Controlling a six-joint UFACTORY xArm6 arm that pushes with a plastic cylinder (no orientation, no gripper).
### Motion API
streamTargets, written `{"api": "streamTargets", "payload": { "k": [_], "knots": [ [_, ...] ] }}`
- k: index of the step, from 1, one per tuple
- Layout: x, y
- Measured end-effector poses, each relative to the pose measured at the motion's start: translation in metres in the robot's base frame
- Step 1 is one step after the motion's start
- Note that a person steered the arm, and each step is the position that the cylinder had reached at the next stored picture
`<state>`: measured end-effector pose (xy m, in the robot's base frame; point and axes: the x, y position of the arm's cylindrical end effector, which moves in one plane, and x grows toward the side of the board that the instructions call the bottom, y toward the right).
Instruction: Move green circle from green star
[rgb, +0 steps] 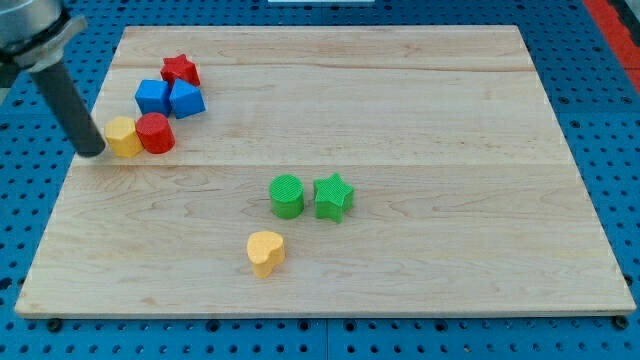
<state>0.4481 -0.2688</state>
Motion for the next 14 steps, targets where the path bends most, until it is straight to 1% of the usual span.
{"api": "streamTargets", "payload": {
  "k": [1,2,3,4,5,6,7,8,9,10,11,12,13,14],
  "knots": [
    [0.07,0.029],
    [0.112,0.087],
    [0.131,0.145],
    [0.138,0.183],
    [0.142,0.183],
    [0.144,0.215],
    [0.138,0.255],
    [0.098,0.255],
    [0.068,0.255],
    [0.067,0.258],
    [0.054,0.255],
    [0.019,0.229],
    [0.004,0.206],
    [0.003,0.181]
  ]
}}
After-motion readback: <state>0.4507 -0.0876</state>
